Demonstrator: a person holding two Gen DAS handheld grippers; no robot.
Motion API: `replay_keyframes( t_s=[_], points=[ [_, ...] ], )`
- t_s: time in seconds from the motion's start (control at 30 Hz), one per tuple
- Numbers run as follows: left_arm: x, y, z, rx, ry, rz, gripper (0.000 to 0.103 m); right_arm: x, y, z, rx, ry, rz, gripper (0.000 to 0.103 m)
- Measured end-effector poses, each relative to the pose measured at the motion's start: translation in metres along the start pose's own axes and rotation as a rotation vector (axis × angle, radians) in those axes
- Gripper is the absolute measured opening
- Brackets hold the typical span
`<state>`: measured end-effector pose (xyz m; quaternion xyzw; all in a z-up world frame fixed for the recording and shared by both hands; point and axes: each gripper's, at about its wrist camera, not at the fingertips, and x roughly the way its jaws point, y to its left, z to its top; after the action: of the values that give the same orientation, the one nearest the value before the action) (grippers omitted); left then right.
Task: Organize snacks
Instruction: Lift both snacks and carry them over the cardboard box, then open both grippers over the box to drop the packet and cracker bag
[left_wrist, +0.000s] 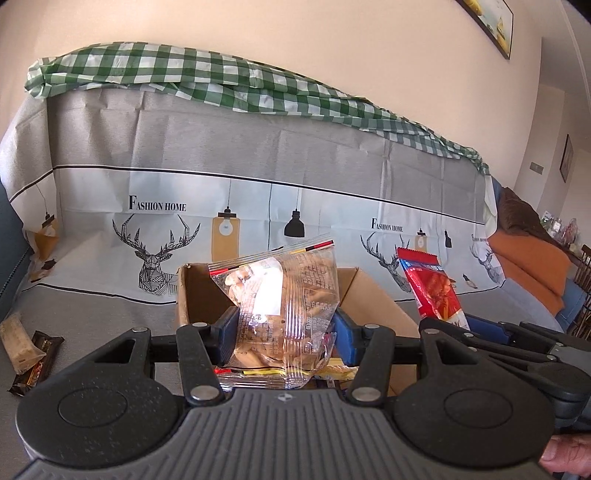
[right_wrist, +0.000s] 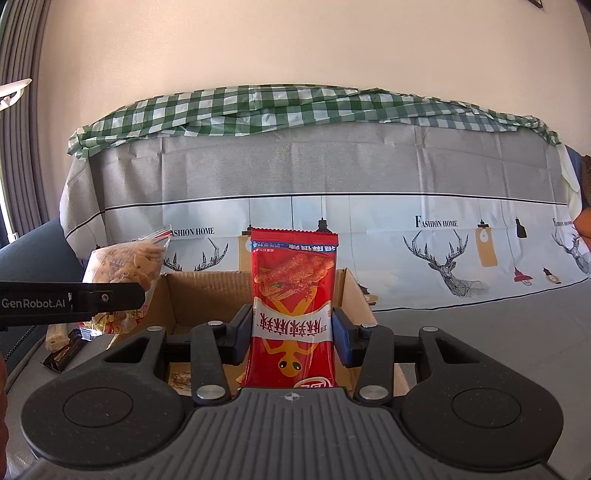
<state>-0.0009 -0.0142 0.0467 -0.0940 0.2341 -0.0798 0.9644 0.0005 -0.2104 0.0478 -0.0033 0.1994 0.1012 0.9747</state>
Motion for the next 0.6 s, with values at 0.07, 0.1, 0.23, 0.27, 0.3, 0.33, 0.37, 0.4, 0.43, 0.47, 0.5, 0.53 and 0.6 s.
replay_keyframes(
  t_s=[0.07,0.1,0.23,0.27,0.3,0.33,0.37,0.4,0.43,0.47,0.5,0.53,0.6],
  points=[
    [-0.0004,0.0016,0.0002,0.001,-0.002,-0.003,0.058,0.0002,0.0005,0.0,-0.001,0.002,-0.001,0.046],
    [-0.0005,0.0019,0.0002,0.002,-0.002,-0.004,0.058,0.0004,0.0006,-0.0003,-0.002,0.003,-0.001,0.046],
    [-0.0003,0.0019,0.0001,0.0,-0.001,-0.008,0.058,0.0011,0.0006,-0.0008,0.0,0.005,-0.004,0.046],
    [-0.0003,0.0021,-0.0001,0.0,-0.001,-0.008,0.058,0.0013,0.0003,-0.0007,0.001,0.005,-0.005,0.046],
    [-0.0003,0.002,-0.0001,0.0,-0.001,-0.008,0.058,0.0012,0.0002,-0.0008,0.002,0.004,-0.006,0.046],
    [-0.0001,0.002,-0.0001,0.001,-0.001,-0.01,0.058,0.001,-0.0001,-0.0009,0.002,0.004,-0.006,0.046],
    [-0.0001,0.0019,-0.0001,0.001,-0.001,-0.01,0.058,0.0009,-0.0002,-0.0009,0.004,0.004,-0.006,0.046],
    [0.0,0.0019,-0.0001,0.002,-0.001,-0.012,0.058,0.0008,-0.0001,-0.0009,0.003,0.003,-0.006,0.046],
    [0.0003,0.0014,-0.0004,0.003,-0.001,-0.014,0.058,0.0008,-0.0002,-0.0008,0.002,0.003,-0.007,0.046],
    [0.0005,0.0012,-0.0006,0.004,-0.001,-0.015,0.058,0.0008,-0.0003,-0.0008,0.003,0.004,-0.006,0.046],
    [0.0008,0.0006,-0.0007,0.006,-0.001,-0.016,0.058,0.0008,-0.0002,-0.0008,0.003,0.004,-0.005,0.046],
    [0.0011,0.0003,-0.0009,0.006,-0.001,-0.016,0.058,0.0008,-0.0002,-0.0007,0.003,0.005,-0.005,0.046],
    [0.0011,0.0002,-0.001,0.005,-0.001,-0.017,0.058,0.0007,-0.0001,-0.0007,0.004,0.005,-0.006,0.046]
  ],
)
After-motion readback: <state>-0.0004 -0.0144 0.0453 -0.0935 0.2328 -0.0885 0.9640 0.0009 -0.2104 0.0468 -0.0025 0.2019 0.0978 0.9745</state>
